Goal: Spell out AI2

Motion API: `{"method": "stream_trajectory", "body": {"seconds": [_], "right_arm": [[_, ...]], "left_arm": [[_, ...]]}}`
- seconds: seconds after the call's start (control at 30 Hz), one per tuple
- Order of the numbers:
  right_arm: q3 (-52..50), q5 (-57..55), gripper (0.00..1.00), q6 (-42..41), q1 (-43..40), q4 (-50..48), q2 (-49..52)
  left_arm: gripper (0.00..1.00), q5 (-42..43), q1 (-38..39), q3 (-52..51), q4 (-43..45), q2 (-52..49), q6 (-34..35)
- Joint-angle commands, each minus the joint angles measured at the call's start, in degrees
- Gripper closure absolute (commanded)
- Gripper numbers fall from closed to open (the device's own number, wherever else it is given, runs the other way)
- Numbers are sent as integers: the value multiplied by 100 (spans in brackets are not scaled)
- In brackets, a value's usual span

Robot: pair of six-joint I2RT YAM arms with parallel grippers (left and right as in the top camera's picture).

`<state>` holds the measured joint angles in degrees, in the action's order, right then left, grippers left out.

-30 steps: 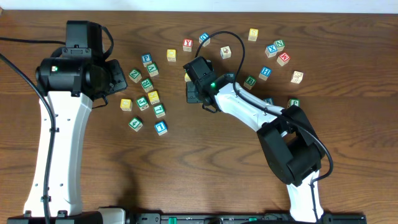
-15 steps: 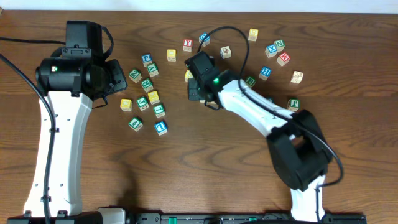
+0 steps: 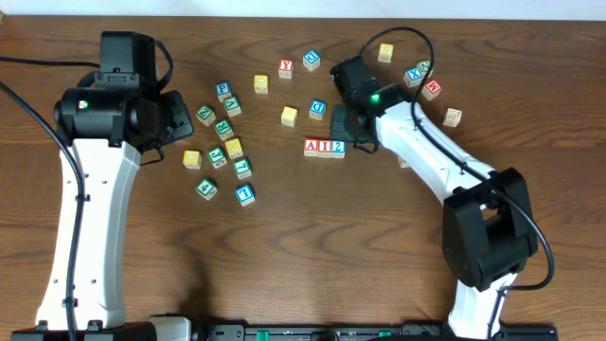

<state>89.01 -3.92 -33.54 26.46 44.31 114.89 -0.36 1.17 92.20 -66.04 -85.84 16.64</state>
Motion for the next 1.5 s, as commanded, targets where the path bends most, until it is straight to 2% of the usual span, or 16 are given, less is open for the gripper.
{"method": "stream_trajectory", "body": {"seconds": [0.0,0.53,1.47], "right_arm": [[-210,-59,99,-70,-61,15,-39],[-942,-24,99,-66,-44,-632,-39],[-1235,151,99,232,63,-1241,-39]], "left_arm": [[58,-72,-28,87,-15,-26,-52],[58,-72,-28,87,-15,-26,-52],[59,-72,-28,87,-15,-26,-52]]}}
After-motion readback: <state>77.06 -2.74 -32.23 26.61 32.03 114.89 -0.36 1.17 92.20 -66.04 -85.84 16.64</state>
